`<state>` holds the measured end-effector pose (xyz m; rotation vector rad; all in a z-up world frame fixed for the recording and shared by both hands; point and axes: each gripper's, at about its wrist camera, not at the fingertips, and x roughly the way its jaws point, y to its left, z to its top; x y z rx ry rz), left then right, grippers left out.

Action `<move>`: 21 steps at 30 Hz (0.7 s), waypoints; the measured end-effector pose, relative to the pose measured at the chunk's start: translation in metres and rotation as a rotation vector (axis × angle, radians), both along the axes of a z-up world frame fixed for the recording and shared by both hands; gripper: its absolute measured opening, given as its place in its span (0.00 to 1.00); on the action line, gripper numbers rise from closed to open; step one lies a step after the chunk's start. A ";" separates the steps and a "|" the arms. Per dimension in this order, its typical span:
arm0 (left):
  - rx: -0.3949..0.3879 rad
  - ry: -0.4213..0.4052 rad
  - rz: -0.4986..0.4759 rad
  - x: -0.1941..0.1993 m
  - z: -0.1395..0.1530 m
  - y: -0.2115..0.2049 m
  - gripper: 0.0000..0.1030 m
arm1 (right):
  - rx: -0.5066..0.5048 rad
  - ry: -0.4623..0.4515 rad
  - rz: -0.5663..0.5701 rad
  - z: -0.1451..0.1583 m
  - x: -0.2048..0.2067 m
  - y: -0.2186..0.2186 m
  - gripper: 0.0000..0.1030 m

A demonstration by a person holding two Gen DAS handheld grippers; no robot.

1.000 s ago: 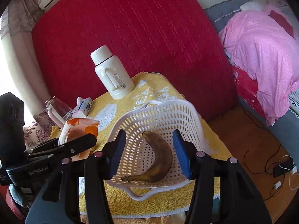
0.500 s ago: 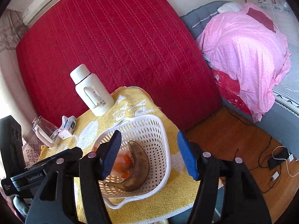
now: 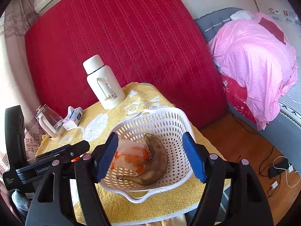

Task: Organize fruits
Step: 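Carry the orange bag with the left tool and release it into the basket, then move both tools back over the fruit on the table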

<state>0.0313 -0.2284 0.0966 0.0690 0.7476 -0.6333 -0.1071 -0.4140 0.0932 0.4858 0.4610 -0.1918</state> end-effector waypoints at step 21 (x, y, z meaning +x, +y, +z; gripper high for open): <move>0.015 -0.035 0.138 0.001 -0.005 0.078 0.88 | -0.024 0.016 0.104 0.006 0.022 0.068 0.71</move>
